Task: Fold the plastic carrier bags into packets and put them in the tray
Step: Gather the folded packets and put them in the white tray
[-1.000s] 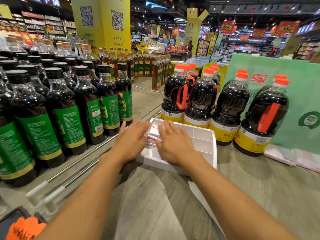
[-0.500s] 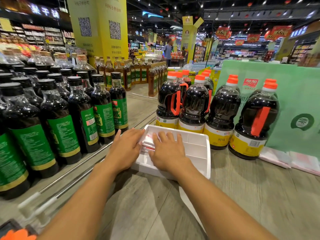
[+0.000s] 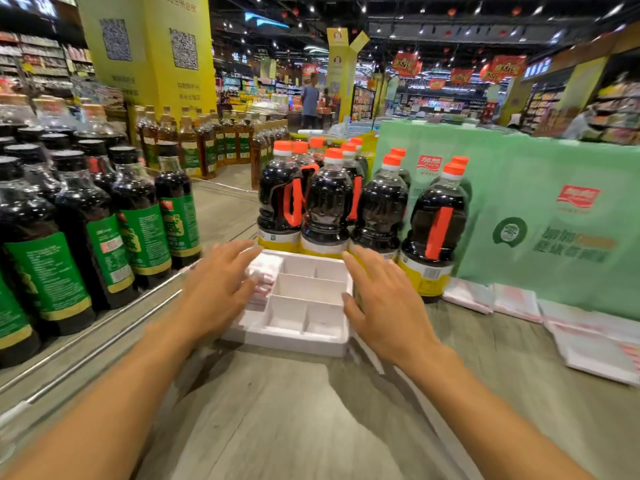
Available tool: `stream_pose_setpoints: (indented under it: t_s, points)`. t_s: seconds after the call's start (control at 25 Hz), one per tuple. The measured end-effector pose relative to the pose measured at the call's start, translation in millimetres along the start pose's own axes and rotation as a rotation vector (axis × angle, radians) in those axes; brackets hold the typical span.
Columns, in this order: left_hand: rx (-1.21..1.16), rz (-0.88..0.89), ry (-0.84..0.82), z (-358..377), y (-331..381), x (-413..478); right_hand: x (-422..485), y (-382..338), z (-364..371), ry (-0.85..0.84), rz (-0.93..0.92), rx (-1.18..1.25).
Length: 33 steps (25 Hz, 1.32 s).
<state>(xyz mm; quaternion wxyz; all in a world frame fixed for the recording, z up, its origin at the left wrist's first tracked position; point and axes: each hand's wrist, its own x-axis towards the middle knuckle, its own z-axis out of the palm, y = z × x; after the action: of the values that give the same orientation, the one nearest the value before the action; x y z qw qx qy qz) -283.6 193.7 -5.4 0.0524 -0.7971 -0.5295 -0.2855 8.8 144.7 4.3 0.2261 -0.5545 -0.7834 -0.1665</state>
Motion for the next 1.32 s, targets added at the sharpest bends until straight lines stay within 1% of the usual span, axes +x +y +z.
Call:
stream_pose_setpoints:
  t_s: [0.12,0.24,0.36,0.48,0.6,0.8,0.92,1.16,1.32]
  points:
    - [0.010,0.083,-0.025,4,22,8,-38,47,-12,-0.014,0.080,-0.027]
    - [0.020,0.186,-0.088,7,47,17,-76,89,-24,-0.042,0.147,-0.072]
    - [-0.001,0.297,-0.105,18,83,26,-111,125,-42,-0.069,0.218,-0.106]
    - [-0.087,0.384,-0.107,39,134,38,-139,162,-53,-0.104,0.287,-0.134]
    - [-0.187,0.431,-0.121,68,185,48,-153,195,-57,-0.136,0.337,-0.153]
    - [-0.254,0.460,-0.139,112,250,67,-152,226,-56,-0.153,0.389,-0.158]
    - [-0.269,0.471,-0.201,135,281,81,-148,241,-49,-0.201,0.389,-0.134]
    - [-0.136,0.390,-0.352,178,322,132,-103,275,-27,-0.249,0.345,-0.082]
    - [-0.040,0.363,-0.460,194,336,147,-79,283,-15,-0.318,0.414,-0.085]
